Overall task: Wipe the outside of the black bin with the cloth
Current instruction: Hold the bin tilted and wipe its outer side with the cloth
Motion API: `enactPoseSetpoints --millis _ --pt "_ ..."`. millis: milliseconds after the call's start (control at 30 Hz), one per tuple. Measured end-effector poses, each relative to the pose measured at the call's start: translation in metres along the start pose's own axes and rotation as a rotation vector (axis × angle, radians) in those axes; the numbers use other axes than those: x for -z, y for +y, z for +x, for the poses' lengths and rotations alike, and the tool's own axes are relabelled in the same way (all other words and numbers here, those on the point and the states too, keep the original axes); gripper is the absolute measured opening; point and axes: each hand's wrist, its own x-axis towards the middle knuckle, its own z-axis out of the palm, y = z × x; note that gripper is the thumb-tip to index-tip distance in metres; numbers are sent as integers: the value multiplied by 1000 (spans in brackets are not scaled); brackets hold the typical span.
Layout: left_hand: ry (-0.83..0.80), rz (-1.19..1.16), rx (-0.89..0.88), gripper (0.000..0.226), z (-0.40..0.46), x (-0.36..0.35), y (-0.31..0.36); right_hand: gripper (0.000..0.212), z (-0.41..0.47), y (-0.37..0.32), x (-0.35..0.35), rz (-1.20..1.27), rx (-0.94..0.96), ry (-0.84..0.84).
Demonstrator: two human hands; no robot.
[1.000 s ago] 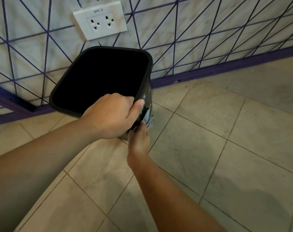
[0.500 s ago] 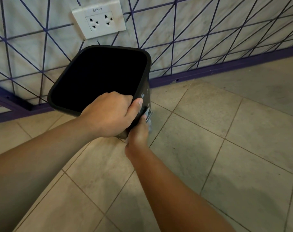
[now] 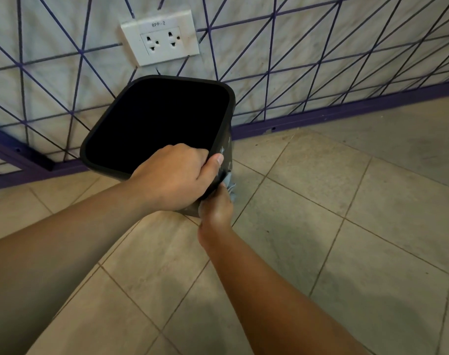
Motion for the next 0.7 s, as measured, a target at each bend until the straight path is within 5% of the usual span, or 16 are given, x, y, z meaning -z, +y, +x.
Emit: enactPoseSetpoints --millis 600,700 --pt "23 49 -15 46 -2 0 2 53 4 2 -12 31 82 -18" --pt "25 49 -14 47 -1 1 3 49 8 4 -9 67 -27 -17"
